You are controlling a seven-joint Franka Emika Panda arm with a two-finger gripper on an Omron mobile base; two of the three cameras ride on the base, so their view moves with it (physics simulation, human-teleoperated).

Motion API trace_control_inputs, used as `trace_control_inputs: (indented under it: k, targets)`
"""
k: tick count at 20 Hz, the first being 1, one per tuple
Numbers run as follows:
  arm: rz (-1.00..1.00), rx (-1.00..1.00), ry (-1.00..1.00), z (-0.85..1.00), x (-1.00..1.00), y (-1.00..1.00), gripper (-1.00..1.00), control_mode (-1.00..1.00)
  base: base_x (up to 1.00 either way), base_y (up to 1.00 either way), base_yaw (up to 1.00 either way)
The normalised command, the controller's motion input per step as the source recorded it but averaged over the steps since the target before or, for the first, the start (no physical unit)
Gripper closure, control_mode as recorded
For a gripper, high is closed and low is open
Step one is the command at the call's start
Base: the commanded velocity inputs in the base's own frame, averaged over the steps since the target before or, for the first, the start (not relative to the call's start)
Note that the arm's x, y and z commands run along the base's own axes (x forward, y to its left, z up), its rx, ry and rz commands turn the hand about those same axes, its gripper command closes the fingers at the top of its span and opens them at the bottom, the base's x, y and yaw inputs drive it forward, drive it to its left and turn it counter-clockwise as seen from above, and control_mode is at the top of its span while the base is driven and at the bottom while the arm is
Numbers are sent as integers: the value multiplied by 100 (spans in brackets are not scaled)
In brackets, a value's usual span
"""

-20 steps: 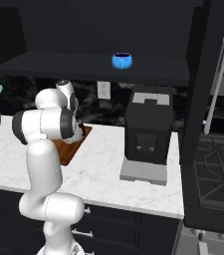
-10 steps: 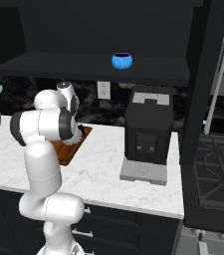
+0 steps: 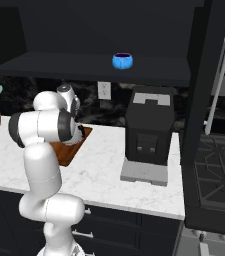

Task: Pick the kettle from the counter and place it on the tray. Then pick the mug from the cabinet and place it on the tray. Then close the cabinet doors.

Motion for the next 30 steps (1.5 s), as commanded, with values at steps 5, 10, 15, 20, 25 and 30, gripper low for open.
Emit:
trace_control_inputs:
  k: [5, 10, 15, 20, 25, 30]
  targets:
    - [-5, 11, -3, 1, -2, 0, -100, -100, 0, 0, 0]
    - [-7, 6, -5, 16, -18, 0, -100, -100, 0, 0, 0]
    - [-11, 7, -6, 9, -36, 0, -100, -100, 0, 0, 0]
    - [-18, 9, -7, 4, -59, 0, -100, -100, 0, 0, 0]
    - [-17, 6, -12, 26, -58, 0, -100, -100, 0, 0, 0]
    - [-17, 8, -5, 46, -50, -1, -100, -100, 0, 0, 0]
